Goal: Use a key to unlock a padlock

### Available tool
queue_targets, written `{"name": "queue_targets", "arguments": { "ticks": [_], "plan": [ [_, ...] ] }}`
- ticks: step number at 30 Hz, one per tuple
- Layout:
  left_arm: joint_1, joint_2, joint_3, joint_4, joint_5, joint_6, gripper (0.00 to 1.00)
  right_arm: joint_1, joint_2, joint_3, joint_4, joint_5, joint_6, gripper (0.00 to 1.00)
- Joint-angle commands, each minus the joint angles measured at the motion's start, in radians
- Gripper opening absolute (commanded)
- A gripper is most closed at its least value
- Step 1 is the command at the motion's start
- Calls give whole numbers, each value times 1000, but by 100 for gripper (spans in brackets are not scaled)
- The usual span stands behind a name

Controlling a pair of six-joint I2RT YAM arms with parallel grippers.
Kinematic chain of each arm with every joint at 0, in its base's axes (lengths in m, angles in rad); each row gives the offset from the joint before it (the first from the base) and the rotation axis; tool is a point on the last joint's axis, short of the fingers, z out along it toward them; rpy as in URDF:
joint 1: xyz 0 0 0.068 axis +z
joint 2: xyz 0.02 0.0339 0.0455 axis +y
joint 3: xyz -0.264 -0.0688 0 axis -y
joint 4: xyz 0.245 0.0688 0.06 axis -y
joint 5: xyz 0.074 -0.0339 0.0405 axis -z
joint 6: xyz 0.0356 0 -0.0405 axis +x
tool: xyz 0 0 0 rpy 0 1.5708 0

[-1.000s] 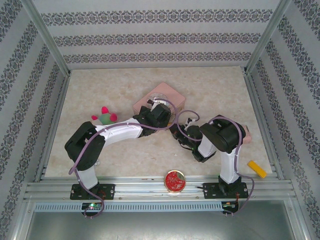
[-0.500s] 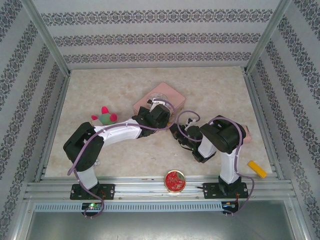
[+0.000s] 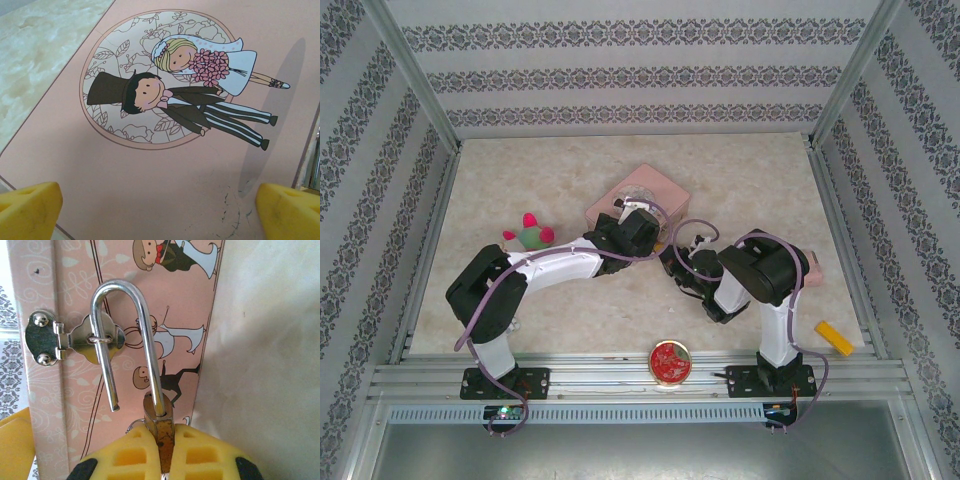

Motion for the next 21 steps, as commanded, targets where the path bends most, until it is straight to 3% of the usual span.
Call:
{"name": "queue_targets", "arguments": {
  "ticks": [1,9,21],
  "plan": [
    [-6,3,-38,-115,-4,13,99,-14,25,7,-44,115,47,0],
    [-6,2,-43,-119,-9,15,98,-30,-18,11,-65,94,44,0],
    [-6,-4,-43,-115,-5,15,97,-37,33,-10,-81,174,-41,0]
  ]
}}
